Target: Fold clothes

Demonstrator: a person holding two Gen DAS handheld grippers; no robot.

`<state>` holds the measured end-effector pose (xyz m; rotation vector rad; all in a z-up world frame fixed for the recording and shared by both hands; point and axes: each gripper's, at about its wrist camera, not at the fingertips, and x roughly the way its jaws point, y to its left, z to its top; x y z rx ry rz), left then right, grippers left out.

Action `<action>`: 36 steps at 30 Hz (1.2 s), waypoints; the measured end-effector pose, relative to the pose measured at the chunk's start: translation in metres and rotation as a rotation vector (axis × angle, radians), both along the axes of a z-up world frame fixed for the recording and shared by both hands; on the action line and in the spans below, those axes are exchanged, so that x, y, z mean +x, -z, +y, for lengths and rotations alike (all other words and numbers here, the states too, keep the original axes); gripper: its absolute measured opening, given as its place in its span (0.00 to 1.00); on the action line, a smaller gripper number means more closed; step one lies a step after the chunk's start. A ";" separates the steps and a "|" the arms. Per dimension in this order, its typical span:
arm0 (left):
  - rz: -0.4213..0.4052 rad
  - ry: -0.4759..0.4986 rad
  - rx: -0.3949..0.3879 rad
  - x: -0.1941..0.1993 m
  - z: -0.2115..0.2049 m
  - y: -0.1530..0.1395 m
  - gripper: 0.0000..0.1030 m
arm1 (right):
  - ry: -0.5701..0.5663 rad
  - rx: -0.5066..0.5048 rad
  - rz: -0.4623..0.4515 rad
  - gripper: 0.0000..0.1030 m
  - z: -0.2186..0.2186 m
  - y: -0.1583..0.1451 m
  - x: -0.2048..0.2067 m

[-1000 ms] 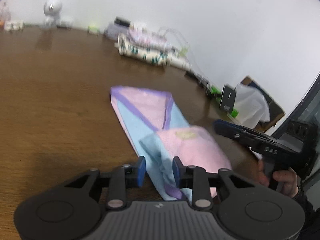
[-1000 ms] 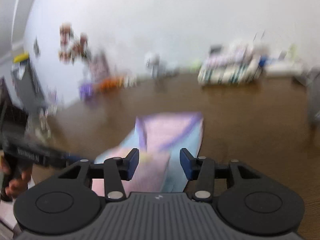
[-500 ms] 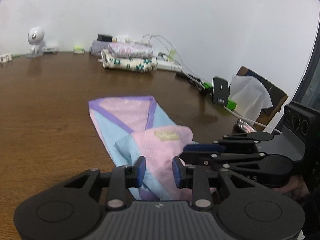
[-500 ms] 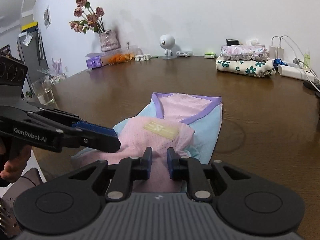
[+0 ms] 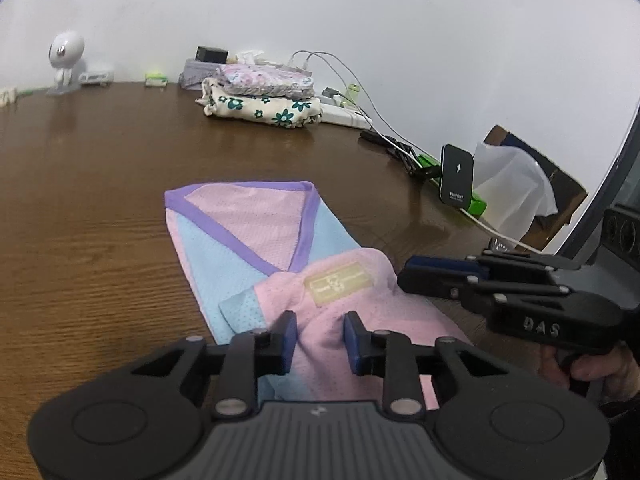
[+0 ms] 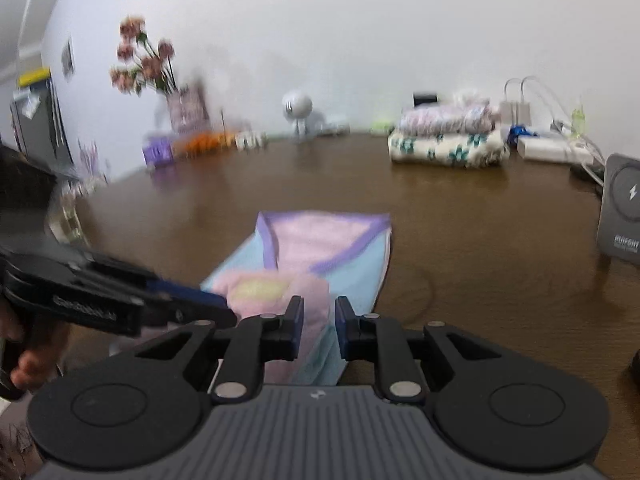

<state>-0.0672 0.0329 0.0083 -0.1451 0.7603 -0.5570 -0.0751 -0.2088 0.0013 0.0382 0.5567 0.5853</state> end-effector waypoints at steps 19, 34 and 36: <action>0.022 -0.250 0.060 0.092 0.044 -0.020 0.51 | 0.063 -0.061 0.003 0.52 0.010 -0.035 0.068; 0.017 -0.254 -0.013 0.110 0.025 -0.013 0.04 | 0.057 -0.040 0.186 0.03 0.020 0.000 0.141; -0.027 -0.238 -0.055 0.089 0.028 -0.028 0.04 | 0.047 0.024 0.171 0.03 0.006 -0.012 0.133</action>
